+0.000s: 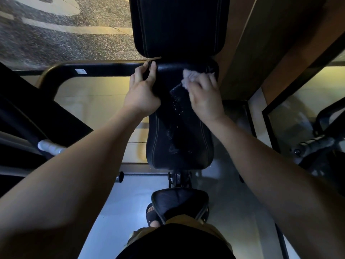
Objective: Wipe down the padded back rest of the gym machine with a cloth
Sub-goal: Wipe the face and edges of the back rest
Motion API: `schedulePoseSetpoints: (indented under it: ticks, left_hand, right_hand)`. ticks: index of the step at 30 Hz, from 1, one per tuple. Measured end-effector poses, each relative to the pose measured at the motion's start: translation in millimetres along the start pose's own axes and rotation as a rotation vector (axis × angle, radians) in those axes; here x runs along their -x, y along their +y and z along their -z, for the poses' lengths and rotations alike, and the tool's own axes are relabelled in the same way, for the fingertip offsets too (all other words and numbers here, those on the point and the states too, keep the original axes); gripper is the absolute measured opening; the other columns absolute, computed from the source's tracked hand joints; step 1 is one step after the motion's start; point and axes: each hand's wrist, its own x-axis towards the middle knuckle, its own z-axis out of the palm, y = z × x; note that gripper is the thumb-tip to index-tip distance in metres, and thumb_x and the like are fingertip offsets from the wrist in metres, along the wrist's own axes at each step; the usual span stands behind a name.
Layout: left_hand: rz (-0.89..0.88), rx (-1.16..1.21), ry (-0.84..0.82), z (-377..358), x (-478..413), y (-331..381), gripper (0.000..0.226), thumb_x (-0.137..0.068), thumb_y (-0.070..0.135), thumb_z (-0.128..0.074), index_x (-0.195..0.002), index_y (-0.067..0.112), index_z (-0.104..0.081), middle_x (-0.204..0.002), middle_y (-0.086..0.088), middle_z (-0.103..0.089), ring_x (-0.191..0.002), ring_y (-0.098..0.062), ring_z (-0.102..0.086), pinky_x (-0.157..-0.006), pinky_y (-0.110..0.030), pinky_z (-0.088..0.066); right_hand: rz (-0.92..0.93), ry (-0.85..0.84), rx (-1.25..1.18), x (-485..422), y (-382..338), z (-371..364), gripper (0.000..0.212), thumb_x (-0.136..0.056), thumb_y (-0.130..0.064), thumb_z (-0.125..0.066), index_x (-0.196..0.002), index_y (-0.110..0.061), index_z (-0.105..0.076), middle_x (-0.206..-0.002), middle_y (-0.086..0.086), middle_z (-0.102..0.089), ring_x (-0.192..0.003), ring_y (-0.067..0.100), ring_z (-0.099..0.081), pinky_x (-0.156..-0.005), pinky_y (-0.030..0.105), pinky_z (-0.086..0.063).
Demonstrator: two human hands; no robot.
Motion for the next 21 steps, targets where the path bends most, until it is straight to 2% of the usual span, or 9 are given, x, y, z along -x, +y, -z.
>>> schedulePoseSetpoints:
  ticks: [3,6,8,10,14,16,18,21]
  left_hand:
    - [0.004,0.018,0.001,-0.7,0.9,-0.6,0.093,-0.085,0.013,-0.060,-0.163,0.028,-0.011,-0.164,-0.001,-0.011,-0.150,-0.024,-0.012,-0.114,-0.021,-0.016]
    - [0.015,0.047,0.004,-1.3,1.8,-0.9,0.093,-0.085,0.010,-0.058,-0.163,0.031,-0.011,-0.164,0.003,-0.010,-0.151,-0.021,-0.010,-0.110,-0.018,-0.016]
    - [0.019,0.061,0.000,-1.6,1.9,-1.3,0.093,-0.085,0.010,-0.058,-0.163,0.031,-0.011,-0.164,0.003,-0.009,-0.151,-0.020,-0.009,-0.110,-0.018,-0.016]
    - [0.017,0.069,-0.003,-1.6,1.9,-1.7,0.093,-0.085,0.009,-0.058,-0.163,0.031,-0.011,-0.164,0.003,-0.009,-0.152,-0.020,-0.009,-0.111,-0.018,-0.015]
    - [0.001,0.075,0.007,-1.6,1.8,-5.0,0.091,-0.085,0.011,-0.058,-0.163,0.031,-0.013,-0.164,0.003,-0.010,-0.151,-0.021,-0.012,-0.115,-0.020,-0.015]
    - [-0.003,0.078,0.012,-1.9,1.1,-6.1,0.090,-0.086,0.011,-0.058,-0.163,0.030,-0.015,-0.164,0.002,-0.011,-0.151,-0.021,-0.013,-0.114,-0.019,-0.015]
    - [-0.004,0.082,0.018,-2.7,0.2,-6.2,0.090,-0.086,0.010,-0.058,-0.162,0.030,-0.016,-0.164,0.002,-0.011,-0.150,-0.022,-0.014,-0.113,-0.018,-0.014]
    - [-0.004,0.080,0.022,-3.5,0.1,-5.9,0.090,-0.085,0.010,-0.059,-0.162,0.030,-0.017,-0.164,0.002,-0.011,-0.150,-0.022,-0.015,-0.113,-0.018,-0.015]
  right_hand:
    - [0.121,-0.176,-0.004,12.7,1.1,3.2,0.022,-0.098,-0.003,-0.052,-0.113,-0.007,-0.067,-0.100,0.012,-0.058,-0.095,0.034,-0.052,-0.092,0.045,-0.050]
    - [0.046,-0.089,-0.003,-12.8,3.5,15.5,0.036,-0.097,-0.004,-0.052,-0.132,-0.009,-0.060,-0.108,0.014,-0.058,-0.101,0.033,-0.051,-0.096,0.041,-0.044]
    - [-0.015,-0.021,0.029,-29.8,4.2,19.1,0.036,-0.098,-0.007,-0.050,-0.133,-0.010,-0.061,-0.109,0.016,-0.057,-0.105,0.035,-0.052,-0.099,0.042,-0.044]
    - [-0.013,-0.032,0.026,-23.6,0.0,11.6,0.035,-0.097,-0.006,-0.051,-0.131,-0.010,-0.061,-0.108,0.016,-0.057,-0.103,0.036,-0.051,-0.094,0.044,-0.048]
    - [0.149,-0.265,0.031,8.5,-3.7,-0.6,0.031,-0.096,-0.007,-0.053,-0.125,-0.009,-0.064,-0.106,0.013,-0.053,-0.103,0.037,-0.052,-0.082,0.049,-0.056]
    - [0.109,-0.232,0.081,-3.0,-1.7,4.8,0.029,-0.095,-0.011,-0.056,-0.121,-0.015,-0.066,-0.106,0.011,-0.056,-0.105,0.036,-0.053,-0.081,0.048,-0.056]
    - [0.035,-0.121,0.095,-17.7,-1.5,12.6,0.028,-0.095,-0.013,-0.055,-0.118,-0.020,-0.068,-0.108,0.009,-0.058,-0.105,0.034,-0.051,-0.080,0.044,-0.054]
    - [-0.006,-0.065,0.057,-13.2,-1.6,11.4,0.029,-0.096,-0.009,-0.051,-0.116,-0.019,-0.069,-0.120,0.013,-0.056,-0.112,0.036,-0.049,-0.090,0.044,-0.050]
